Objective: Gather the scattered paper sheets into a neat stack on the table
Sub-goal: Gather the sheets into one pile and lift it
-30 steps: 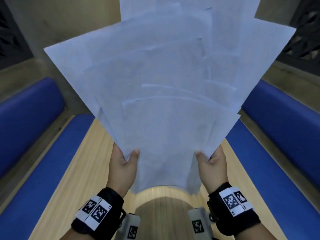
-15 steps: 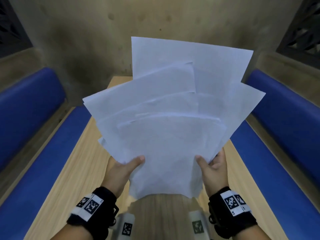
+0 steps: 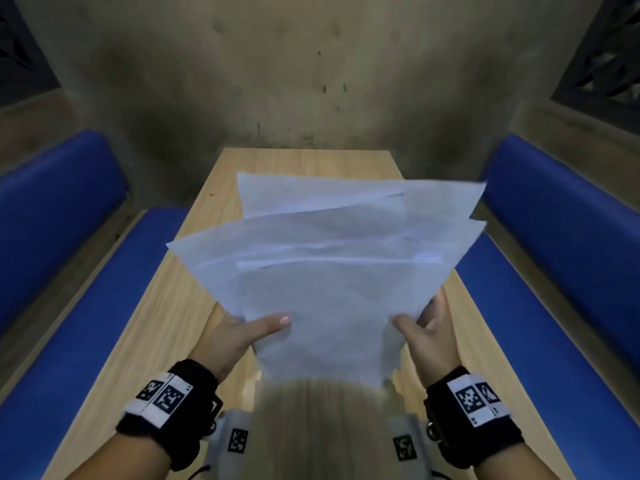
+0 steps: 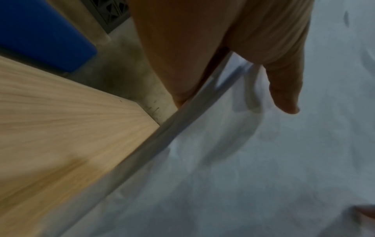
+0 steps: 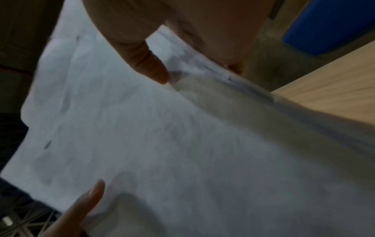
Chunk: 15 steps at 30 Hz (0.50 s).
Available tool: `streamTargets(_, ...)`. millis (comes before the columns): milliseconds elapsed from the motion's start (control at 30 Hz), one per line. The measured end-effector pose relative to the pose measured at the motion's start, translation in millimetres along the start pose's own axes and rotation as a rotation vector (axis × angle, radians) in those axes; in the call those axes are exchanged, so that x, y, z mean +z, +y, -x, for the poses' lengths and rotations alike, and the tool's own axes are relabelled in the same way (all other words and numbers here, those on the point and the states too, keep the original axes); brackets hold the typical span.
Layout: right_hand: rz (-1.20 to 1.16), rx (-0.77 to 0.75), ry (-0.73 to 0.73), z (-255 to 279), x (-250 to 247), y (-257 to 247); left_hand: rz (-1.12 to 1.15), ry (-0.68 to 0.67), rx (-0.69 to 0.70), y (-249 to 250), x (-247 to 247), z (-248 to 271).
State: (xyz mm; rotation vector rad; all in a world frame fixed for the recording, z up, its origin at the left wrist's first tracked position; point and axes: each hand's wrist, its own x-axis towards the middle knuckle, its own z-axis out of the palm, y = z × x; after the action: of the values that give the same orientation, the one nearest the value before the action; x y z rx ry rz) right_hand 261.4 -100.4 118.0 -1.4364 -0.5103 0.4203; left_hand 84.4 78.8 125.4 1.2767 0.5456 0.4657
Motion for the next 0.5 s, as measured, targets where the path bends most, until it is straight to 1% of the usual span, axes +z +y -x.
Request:
streamTargets(67,0.025,0.011,0.0,2.3,4.0,3.6,-0.045,0.006,0.037,-4.5,0.4,-2.0)
streamTargets(200,-0.051,0.011,0.018,-1.6,0.3,-0.5,0.004,0.058,0.105,-7.7,-6.2,-7.5)
streamTargets(300,0.004,0.008,-0.026,-1.1,3.3,-1.3,0.039,0.044,0.111,-3.3,-0.9,-9.0)
streamTargets(367,0.005,-0.013,-0.009,-0.6,5.8,-1.8,0.052,0.034,0.142,1.8,5.0,-10.7)
streamTargets(433,-0.041,-0.035,0.014,-1.6,5.0,-5.8,0.074,0.058,0.183,9.5,8.1,-12.3)
streamTargets(500,-0.013,-0.045,-0.006,-2.6,5.4,-6.6,0.041,0.04,0.194,15.3,9.7,-12.7)
